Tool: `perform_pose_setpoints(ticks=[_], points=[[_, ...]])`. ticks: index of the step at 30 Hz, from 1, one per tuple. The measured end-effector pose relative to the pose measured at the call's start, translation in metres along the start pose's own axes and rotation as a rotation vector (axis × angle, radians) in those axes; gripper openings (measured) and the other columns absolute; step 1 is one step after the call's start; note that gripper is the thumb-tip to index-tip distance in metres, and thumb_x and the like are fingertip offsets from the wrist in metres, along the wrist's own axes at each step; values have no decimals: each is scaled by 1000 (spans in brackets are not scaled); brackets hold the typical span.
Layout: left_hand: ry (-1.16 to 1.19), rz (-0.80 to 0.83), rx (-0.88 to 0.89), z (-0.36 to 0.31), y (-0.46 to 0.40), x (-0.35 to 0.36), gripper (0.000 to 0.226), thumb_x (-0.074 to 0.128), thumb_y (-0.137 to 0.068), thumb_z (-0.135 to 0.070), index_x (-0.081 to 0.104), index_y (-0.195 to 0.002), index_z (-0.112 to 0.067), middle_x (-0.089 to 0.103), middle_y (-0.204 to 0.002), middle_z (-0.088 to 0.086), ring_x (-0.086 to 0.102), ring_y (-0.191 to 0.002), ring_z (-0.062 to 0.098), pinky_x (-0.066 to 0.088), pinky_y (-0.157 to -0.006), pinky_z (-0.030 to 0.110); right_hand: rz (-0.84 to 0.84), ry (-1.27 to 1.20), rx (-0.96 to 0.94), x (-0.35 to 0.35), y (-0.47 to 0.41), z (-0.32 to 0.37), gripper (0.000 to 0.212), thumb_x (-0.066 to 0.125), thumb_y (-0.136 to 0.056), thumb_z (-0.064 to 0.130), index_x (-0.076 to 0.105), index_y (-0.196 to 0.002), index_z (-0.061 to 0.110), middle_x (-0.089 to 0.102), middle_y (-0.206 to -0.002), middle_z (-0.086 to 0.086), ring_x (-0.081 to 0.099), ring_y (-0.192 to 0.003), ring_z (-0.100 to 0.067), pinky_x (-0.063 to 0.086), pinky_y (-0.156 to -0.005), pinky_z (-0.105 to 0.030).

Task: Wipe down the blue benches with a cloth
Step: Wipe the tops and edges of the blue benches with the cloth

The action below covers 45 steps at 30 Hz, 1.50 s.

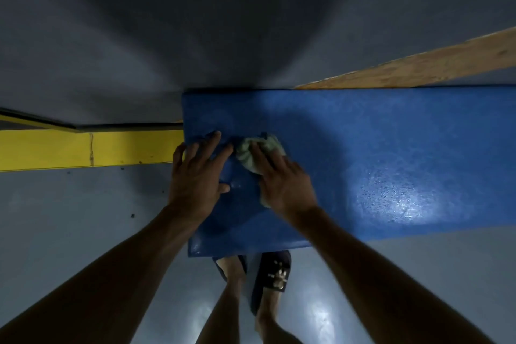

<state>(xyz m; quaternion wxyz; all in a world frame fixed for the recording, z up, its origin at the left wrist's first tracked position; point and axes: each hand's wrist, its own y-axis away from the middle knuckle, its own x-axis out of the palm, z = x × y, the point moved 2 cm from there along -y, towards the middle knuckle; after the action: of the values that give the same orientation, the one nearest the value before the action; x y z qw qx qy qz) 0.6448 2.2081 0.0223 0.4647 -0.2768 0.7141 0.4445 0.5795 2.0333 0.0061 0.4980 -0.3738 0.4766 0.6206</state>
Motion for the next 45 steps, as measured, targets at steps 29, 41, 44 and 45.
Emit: perform_pose_setpoints(ticks=[29, 41, 44, 45], points=[[14, -93, -9, -10, 26, 1, 77, 78, -77, -36, 42, -145, -29, 31, -158, 1, 34, -136, 31, 21, -115, 48, -179, -141, 720, 10, 88, -76, 72, 48, -88, 15, 22, -154, 19, 29, -153, -14, 33, -139, -37, 49, -93, -46], [86, -119, 26, -26, 101, 34, 60, 79, -78, -25, 58, -134, -22, 52, -141, 4, 54, -117, 35, 42, -97, 49, -68, 4, 120, 11, 136, -72, 70, 64, -79, 15, 43, -146, 17, 54, -132, -17, 62, -89, -41, 54, -71, -43], [90, -101, -1, -26, 115, 39, 60, 79, -78, -25, 58, -134, -22, 52, -141, 4, 55, -116, 34, 42, -98, 50, -104, -50, 404, 0, 160, -119, 70, 56, -86, 14, 32, -151, 20, 39, -145, -18, 57, -103, -45, 54, -77, -49], [88, -91, -10, -25, 119, 41, 59, 79, -79, -25, 58, -134, -22, 52, -141, 4, 55, -116, 34, 43, -98, 50, -134, -88, 493, 1, 163, -120, 70, 52, -87, 14, 28, -152, 22, 33, -150, -16, 53, -113, -44, 53, -81, -49]])
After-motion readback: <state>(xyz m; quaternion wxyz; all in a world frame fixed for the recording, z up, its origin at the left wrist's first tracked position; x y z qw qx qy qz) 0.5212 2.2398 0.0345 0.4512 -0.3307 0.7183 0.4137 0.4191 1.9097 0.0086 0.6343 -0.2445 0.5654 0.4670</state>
